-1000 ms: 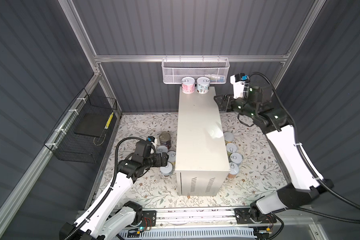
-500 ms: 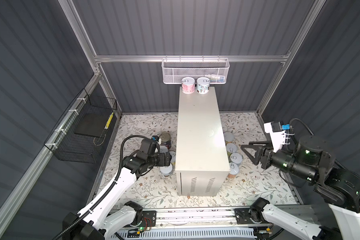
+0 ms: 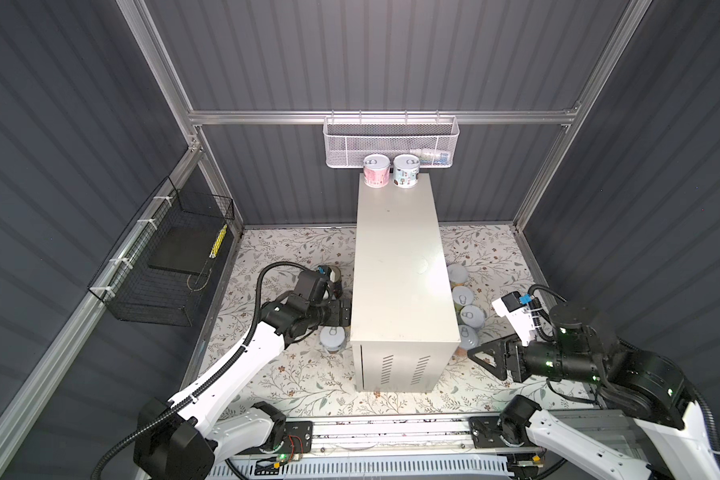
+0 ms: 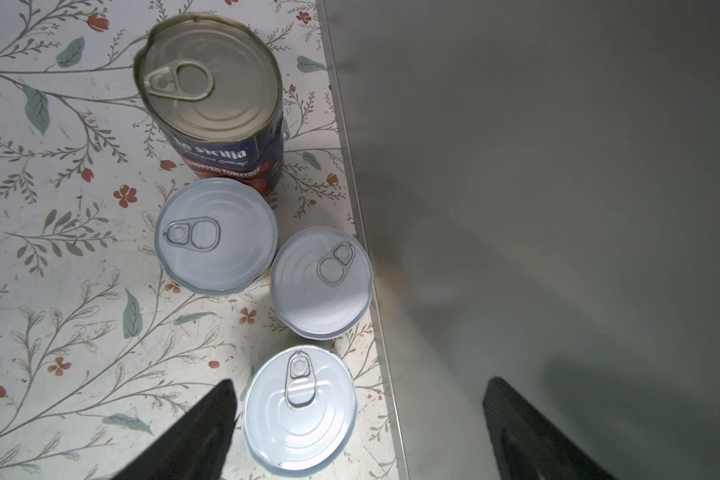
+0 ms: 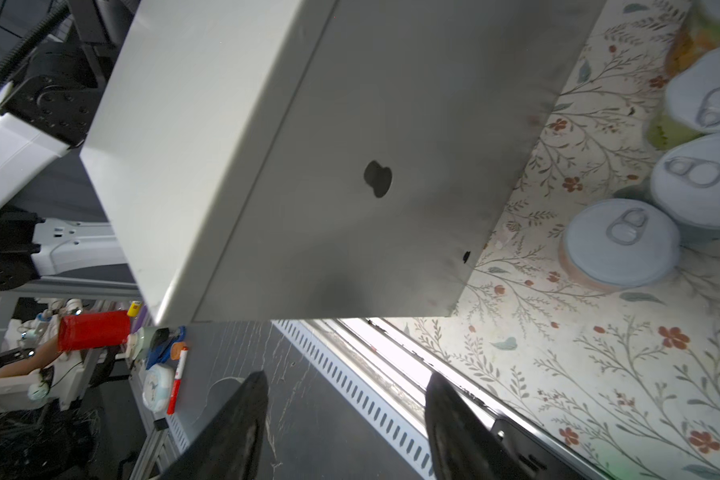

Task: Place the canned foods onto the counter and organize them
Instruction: 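Withdraw the open right gripper down beside the cabinet toward its cans, then lower the right gripper toward the cans near the cabinet's near end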

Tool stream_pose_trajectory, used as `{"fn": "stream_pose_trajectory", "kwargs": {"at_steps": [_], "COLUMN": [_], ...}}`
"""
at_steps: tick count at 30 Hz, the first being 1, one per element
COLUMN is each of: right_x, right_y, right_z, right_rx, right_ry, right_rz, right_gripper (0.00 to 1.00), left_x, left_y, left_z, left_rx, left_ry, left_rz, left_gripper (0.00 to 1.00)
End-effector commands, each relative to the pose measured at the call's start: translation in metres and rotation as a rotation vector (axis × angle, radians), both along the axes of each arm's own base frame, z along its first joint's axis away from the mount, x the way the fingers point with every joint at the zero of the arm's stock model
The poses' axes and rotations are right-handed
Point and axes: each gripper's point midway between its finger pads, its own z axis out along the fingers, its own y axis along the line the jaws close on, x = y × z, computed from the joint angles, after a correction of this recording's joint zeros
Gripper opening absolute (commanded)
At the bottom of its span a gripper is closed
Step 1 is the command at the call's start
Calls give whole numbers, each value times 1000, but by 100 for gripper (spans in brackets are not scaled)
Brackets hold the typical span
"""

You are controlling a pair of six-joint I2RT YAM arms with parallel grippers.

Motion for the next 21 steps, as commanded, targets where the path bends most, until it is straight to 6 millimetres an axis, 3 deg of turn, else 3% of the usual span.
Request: {"fn": "stream_pose_trajectory", "kwargs": {"at_steps": [1, 9, 21], "right_x": [-24, -23, 15], "right_y": [6, 19, 45], "right_z": [-6, -11, -17], "right_rx": [44, 110, 188], "right_ry": [78, 84, 40], "right_rz": [91, 129, 68], "right_gripper": [63, 62, 63], "left_x": [7, 9, 8], "left_y": [-4, -10, -18], "left_z": [9, 10, 4], "left_rx": [-11, -16, -37], "left_ry": [-22, -24, -10], "left_rz": [12, 6, 24], "left_gripper": [94, 94, 93]}}
